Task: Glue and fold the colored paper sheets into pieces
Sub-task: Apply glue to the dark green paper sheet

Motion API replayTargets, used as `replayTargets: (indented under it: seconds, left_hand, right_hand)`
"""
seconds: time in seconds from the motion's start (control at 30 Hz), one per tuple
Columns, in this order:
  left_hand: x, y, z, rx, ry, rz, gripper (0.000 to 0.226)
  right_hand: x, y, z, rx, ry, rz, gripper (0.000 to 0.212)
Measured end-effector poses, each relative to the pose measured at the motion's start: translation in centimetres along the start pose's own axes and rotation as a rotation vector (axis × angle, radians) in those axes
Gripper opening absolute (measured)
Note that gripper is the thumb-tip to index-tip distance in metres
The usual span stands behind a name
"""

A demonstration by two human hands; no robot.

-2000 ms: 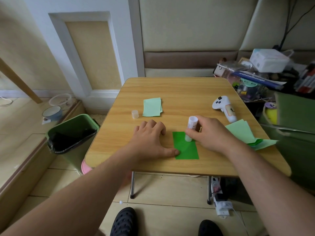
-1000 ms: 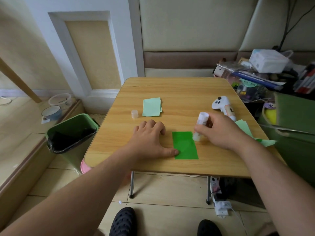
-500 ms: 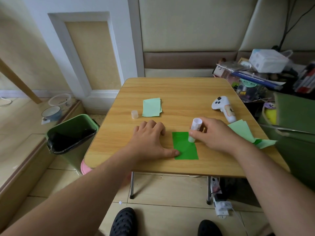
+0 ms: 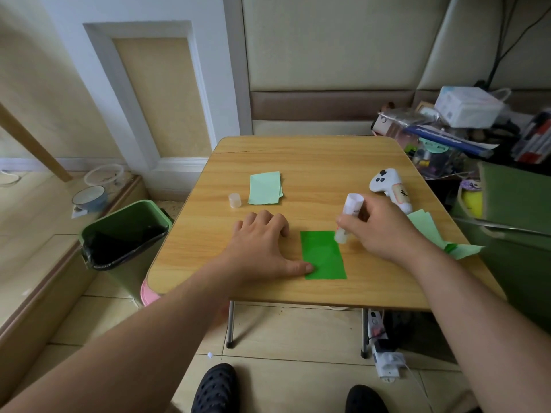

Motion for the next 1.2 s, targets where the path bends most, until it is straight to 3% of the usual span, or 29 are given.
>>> replayTargets:
  seconds: [0.17,0.83,1.2]
  left_hand:
    - [0.0,0.0,-0.1,-0.002,-0.01,-0.006,0.084]
    - [-0.1,0.0,0.0,0.01,-0.002,-0.004,0.084]
    - [0.0,0.0,0.0,0.01,-0.012,-0.001,0.085]
  right_hand:
    - [1.4,0.2,0.1,-0.006,-0.217,0.046,0.014]
    - [1.5,1.0,-1.9,-0.043,0.046,0.094,0.017]
    - [0.9,0.2,0.4,-0.018,-0.206,0.029,0.012]
Point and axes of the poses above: each hand's wrist, its own z-axis away from the middle knuckle, its own x-axis out of the palm, y = z × x, the point moved 2 cm from there along -z, towards the middle knuckle, and after that the axes turned 14 degrees about -x, right-handed, at the moved point
